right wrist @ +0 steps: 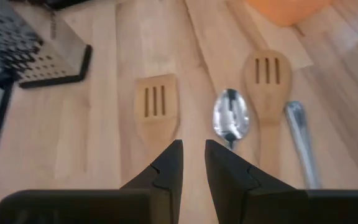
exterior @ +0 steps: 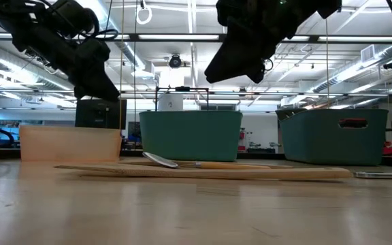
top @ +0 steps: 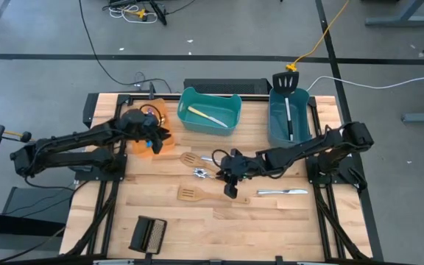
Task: Pick & Place Kitchen Items
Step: Put the yellow spoon into the orange bin
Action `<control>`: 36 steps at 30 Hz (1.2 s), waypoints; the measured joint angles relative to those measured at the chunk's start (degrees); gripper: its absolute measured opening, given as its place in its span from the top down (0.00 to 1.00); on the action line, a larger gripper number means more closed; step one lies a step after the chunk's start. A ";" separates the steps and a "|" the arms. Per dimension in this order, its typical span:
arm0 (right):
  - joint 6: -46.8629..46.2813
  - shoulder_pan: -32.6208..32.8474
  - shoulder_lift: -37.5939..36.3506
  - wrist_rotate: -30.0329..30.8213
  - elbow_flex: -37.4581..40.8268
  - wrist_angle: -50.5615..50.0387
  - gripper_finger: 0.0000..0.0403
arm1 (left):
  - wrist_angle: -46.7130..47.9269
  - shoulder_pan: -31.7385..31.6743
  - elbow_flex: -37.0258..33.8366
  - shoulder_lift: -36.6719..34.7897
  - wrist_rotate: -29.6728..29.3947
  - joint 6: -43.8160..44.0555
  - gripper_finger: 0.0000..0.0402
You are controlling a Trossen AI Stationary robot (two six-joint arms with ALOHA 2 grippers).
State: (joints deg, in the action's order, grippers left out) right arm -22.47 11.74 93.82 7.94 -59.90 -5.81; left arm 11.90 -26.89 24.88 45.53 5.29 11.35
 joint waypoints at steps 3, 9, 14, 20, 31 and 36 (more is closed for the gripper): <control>-0.68 0.81 -0.02 0.05 1.20 1.72 0.80 | -0.79 1.08 0.00 0.01 -0.01 0.02 0.70; -0.88 1.95 -0.02 0.00 4.48 8.63 0.80 | -1.92 3.45 0.00 0.01 -0.03 0.02 0.70; -1.61 2.07 0.26 -0.04 5.72 10.64 0.80 | -1.94 5.44 0.00 0.01 -0.03 0.04 0.70; -2.15 2.05 5.27 -2.71 5.78 14.24 0.80 | -3.48 7.88 0.00 0.06 -0.06 0.04 0.70; -1.93 1.07 11.34 -2.43 5.37 15.89 0.80 | -6.10 11.59 0.00 0.06 -0.06 0.04 0.70; -1.14 -0.32 13.17 -2.40 5.37 16.00 0.80 | -6.16 12.75 0.00 0.06 -0.08 0.04 0.70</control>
State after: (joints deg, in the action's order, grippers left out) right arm -23.61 11.41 106.99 5.54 -54.53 10.19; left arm 5.74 -14.14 24.88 45.58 5.21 11.39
